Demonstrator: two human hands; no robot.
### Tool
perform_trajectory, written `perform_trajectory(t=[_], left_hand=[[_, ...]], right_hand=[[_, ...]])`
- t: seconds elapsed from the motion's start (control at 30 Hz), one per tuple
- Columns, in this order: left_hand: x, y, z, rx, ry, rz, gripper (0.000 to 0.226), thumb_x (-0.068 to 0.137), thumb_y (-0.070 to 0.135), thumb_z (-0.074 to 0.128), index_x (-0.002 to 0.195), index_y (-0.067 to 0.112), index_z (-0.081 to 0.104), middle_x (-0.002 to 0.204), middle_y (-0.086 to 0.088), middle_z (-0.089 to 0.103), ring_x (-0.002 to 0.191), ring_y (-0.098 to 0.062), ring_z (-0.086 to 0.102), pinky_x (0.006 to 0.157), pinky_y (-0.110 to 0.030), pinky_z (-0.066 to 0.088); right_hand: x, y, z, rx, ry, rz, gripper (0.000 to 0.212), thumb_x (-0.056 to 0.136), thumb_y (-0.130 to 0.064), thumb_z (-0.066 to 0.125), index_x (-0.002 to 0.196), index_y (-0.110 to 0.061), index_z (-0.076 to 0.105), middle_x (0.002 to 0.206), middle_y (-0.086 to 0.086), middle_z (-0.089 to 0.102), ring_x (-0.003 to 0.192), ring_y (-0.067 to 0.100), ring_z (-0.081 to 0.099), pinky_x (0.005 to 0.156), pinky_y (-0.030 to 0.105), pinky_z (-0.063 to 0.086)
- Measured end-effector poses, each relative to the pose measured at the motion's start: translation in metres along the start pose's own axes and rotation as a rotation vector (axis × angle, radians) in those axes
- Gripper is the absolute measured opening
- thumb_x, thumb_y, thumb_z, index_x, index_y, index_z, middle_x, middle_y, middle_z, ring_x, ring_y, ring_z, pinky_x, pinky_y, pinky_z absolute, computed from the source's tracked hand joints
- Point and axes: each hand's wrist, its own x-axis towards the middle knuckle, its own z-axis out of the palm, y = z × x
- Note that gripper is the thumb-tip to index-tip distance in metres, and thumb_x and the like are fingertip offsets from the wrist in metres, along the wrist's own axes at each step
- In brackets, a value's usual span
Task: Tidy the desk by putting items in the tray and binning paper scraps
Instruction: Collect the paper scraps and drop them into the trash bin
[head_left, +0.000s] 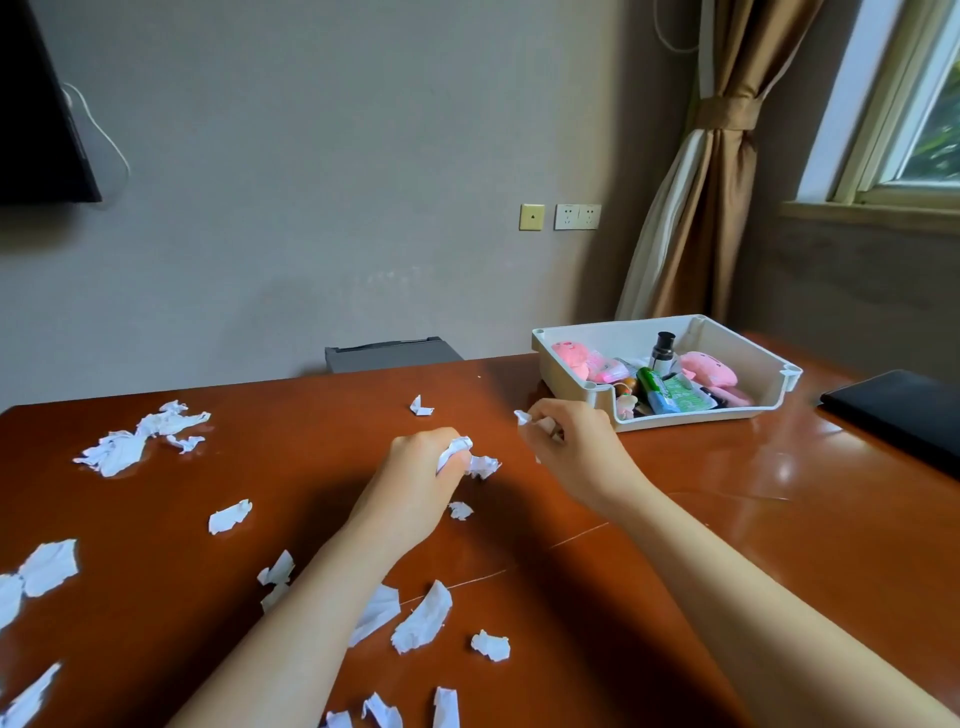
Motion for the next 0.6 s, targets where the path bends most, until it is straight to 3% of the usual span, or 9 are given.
perform_trajectory(t=[0.03,0.1,0.2,0.23,0.33,0.4,0.43,0.5,0.6], left_hand=[[0.001,0.005,-0.003,0.002,-0.026,0.009,0.022,0.098,0.012,0.044,0.102,0.002,0.063,0.071,0.004,0.047,0.058,-0.026,0.045,0.039,-0.008,0.031],[0.006,0.018,-0.01,-0.014,-0.054,0.037,0.023,0.097,0.011,0.045,0.101,-0.002,0.063,0.066,0.006,0.044,0.054,-0.014,0.037,0.043,-0.006,0.03],[0.012,0.045,-0.023,-0.058,-0.096,0.072,0.026,0.096,0.015,0.047,0.107,-0.001,0.064,0.088,-0.008,0.062,0.075,-0.01,0.041,0.054,-0.001,0.023],[0.013,0.056,-0.027,-0.059,-0.12,0.079,0.025,0.097,0.015,0.047,0.107,0.001,0.064,0.098,-0.014,0.064,0.082,-0.013,0.043,0.059,-0.003,0.023],[0.011,0.095,-0.036,-0.061,-0.162,0.075,0.022,0.097,0.013,0.044,0.091,0.003,0.063,0.098,-0.025,0.061,0.077,-0.029,0.054,0.059,-0.021,0.04],[0.006,0.116,-0.038,-0.088,-0.155,0.098,0.024,0.096,0.013,0.043,0.085,0.002,0.061,0.092,-0.026,0.057,0.065,-0.023,0.053,0.044,-0.015,0.035],[0.003,0.127,-0.037,-0.096,-0.154,0.111,0.024,0.096,0.013,0.043,0.082,0.002,0.059,0.085,-0.022,0.055,0.057,-0.017,0.047,0.039,-0.011,0.03],[-0.004,0.147,-0.032,-0.137,-0.18,0.142,0.024,0.096,0.015,0.043,0.081,0.005,0.06,0.082,-0.017,0.057,0.053,-0.011,0.039,0.044,-0.015,0.029],[-0.017,0.18,-0.018,-0.239,-0.244,0.193,0.022,0.096,0.017,0.045,0.086,0.012,0.064,0.079,-0.008,0.056,0.057,-0.01,0.044,0.046,-0.018,0.034]], right_hand=[[-0.001,-0.002,-0.008,-0.003,-0.001,-0.007,0.014,0.094,-0.016,0.051,0.083,-0.014,0.06,0.075,0.002,0.061,0.066,0.013,0.056,0.056,0.019,0.041],[-0.004,-0.006,-0.025,-0.015,0.006,-0.012,0.014,0.094,-0.016,0.051,0.081,-0.016,0.058,0.073,-0.001,0.059,0.059,0.006,0.052,0.048,0.01,0.036],[-0.009,-0.007,-0.05,-0.02,0.027,0.027,0.015,0.093,-0.015,0.051,0.08,-0.016,0.059,0.073,0.002,0.06,0.058,0.006,0.051,0.046,0.007,0.038],[-0.012,-0.007,-0.059,-0.024,0.03,0.048,0.016,0.093,-0.016,0.051,0.08,-0.016,0.06,0.075,0.003,0.062,0.06,0.008,0.053,0.046,0.008,0.037],[-0.023,-0.004,-0.088,-0.056,0.067,0.085,0.024,0.091,-0.015,0.052,0.071,-0.016,0.064,0.072,0.004,0.064,0.068,0.018,0.057,0.051,0.016,0.038],[-0.035,-0.001,-0.108,-0.075,0.115,0.105,0.03,0.09,-0.013,0.053,0.06,-0.016,0.059,0.063,0.002,0.056,0.063,0.021,0.052,0.049,0.018,0.038],[-0.04,0.002,-0.119,-0.071,0.132,0.117,0.029,0.09,-0.013,0.054,0.062,-0.012,0.059,0.065,0.006,0.057,0.063,0.025,0.053,0.052,0.025,0.043],[-0.055,0.007,-0.14,-0.054,0.154,0.137,0.029,0.09,-0.016,0.054,0.062,-0.009,0.06,0.065,0.011,0.058,0.063,0.029,0.054,0.054,0.035,0.046],[-0.084,0.014,-0.174,-0.026,0.17,0.169,0.029,0.09,-0.013,0.055,0.067,0.003,0.06,0.055,0.004,0.052,0.05,0.015,0.043,0.045,0.025,0.036]])
